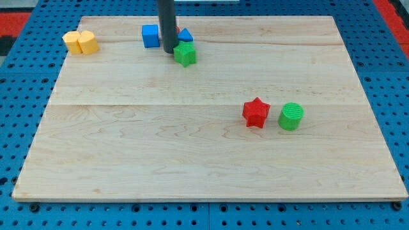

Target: Push the red circle slightly down

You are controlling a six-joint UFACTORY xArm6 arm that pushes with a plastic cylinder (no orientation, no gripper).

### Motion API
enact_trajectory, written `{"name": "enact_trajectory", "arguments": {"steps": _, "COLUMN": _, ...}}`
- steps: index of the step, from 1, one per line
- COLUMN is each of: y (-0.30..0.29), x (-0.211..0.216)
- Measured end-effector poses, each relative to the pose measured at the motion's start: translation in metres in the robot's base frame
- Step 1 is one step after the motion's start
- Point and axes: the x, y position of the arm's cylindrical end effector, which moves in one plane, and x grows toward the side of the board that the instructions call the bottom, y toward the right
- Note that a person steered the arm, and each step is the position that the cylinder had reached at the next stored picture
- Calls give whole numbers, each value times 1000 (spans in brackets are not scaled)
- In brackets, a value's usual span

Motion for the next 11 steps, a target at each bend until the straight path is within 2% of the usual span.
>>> {"name": "enact_trajectory", "arguments": {"steps": 1, "y": 51, "x": 1}}
{"name": "enact_trajectory", "arguments": {"steps": 3, "y": 75, "x": -70}}
{"name": "enact_trajectory", "arguments": {"steps": 5, "y": -5, "x": -69}}
{"name": "enact_trajectory", "arguments": {"steps": 7, "y": -16, "x": -17}}
{"name": "enact_trajectory", "arguments": {"steps": 8, "y": -17, "x": -48}}
{"name": "enact_trajectory", "arguments": {"steps": 9, "y": -36, "x": -34}}
{"name": "enact_trajectory", "arguments": {"steps": 11, "y": -89, "x": 73}}
